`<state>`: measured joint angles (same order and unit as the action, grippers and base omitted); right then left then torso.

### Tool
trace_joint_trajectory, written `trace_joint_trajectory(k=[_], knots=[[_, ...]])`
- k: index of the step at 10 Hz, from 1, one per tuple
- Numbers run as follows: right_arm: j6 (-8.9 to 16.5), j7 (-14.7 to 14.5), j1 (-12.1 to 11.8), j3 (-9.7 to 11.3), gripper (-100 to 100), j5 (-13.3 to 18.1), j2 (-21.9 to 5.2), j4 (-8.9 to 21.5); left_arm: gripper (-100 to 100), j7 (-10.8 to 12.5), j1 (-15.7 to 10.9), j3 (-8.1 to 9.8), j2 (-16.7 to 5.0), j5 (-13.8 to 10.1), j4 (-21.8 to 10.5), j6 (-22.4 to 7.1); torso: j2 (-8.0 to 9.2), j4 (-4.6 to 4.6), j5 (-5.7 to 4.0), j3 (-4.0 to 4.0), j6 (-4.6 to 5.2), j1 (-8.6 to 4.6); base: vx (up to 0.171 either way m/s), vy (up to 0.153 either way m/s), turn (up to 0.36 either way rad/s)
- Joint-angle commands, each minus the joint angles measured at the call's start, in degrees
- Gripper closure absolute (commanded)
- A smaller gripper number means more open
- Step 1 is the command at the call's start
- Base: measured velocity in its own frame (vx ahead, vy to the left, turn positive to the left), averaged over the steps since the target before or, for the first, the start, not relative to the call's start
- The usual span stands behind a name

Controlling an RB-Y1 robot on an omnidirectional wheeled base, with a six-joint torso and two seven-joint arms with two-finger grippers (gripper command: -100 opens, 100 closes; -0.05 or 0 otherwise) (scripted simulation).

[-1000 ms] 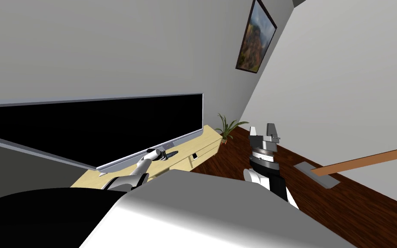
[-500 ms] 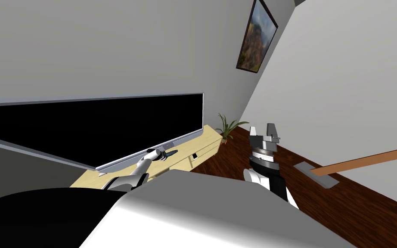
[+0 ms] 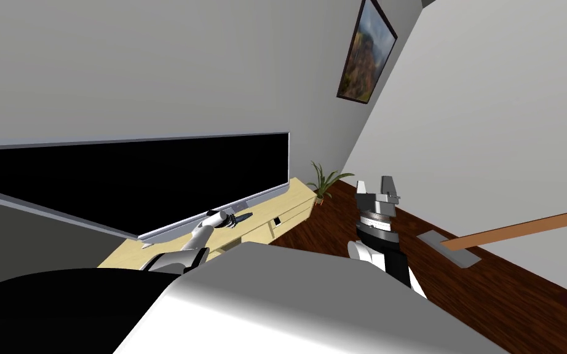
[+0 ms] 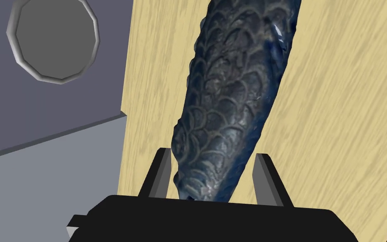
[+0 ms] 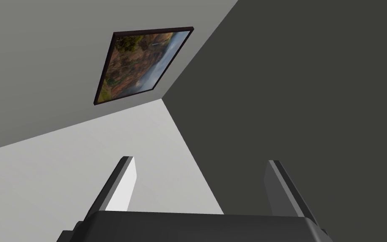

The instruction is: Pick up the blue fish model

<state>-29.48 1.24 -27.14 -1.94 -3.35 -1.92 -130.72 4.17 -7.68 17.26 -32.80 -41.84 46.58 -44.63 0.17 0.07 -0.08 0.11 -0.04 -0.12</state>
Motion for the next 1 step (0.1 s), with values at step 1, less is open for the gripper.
trace_joint_trajectory(k=[1], knots=[[0.0,0.0,0.0,0.0,0,0.0,0.0,0.0,0,0.0,0.0,0.0,0.0,0.0,0.0,0.0,0.0,0.0,0.0,0.0,0.0,0.0,-0.004,-0.005,0.0]])
